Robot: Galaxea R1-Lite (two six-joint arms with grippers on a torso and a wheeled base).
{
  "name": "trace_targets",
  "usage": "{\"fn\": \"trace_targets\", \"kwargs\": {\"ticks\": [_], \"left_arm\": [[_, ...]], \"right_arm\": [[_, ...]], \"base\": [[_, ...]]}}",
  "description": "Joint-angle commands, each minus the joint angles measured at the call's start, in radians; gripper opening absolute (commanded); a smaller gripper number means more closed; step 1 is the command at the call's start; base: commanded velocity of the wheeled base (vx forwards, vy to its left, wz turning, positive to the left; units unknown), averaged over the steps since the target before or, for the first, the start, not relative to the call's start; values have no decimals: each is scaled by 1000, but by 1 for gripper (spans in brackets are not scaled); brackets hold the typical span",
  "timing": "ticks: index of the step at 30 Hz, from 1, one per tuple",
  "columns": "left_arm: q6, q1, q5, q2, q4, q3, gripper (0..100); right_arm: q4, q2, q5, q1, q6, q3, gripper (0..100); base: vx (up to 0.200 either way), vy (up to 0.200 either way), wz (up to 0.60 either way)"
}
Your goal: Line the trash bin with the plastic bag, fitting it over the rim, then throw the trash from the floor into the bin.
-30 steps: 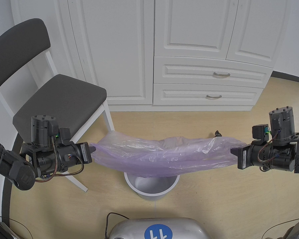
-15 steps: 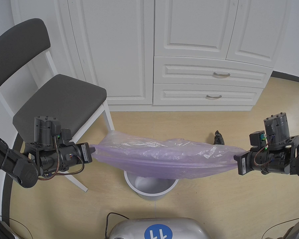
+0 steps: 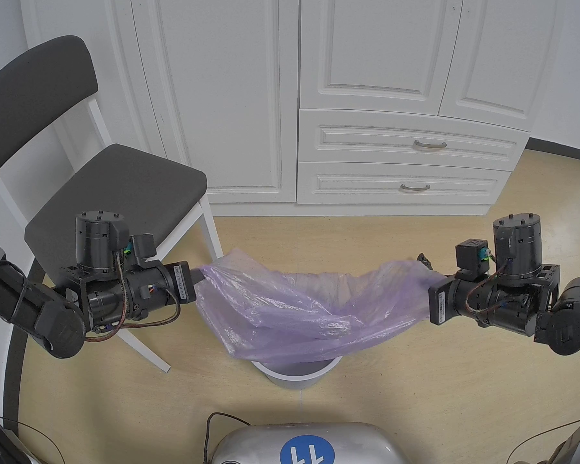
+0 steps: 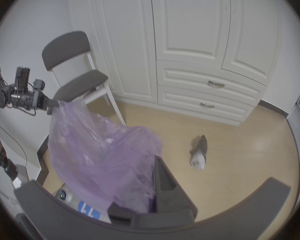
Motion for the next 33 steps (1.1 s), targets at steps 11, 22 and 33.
{"fn": "trace_targets", "kwargs": {"ticks": [11,22,33], "left_arm": [[-167,-256,-10,76,-209,0,0],[-179,-257,-8,114,-212,-23,0],[-216,-188,-56,228,-199,-86,0]], "right_arm": [[-305,249,100,174,235,11,0],[-344,354,86,211,277,-31,0],[-364,464,90,168,303,-66,0]], "base": [[0,0,0],[0,0,0],[0,0,0]]}}
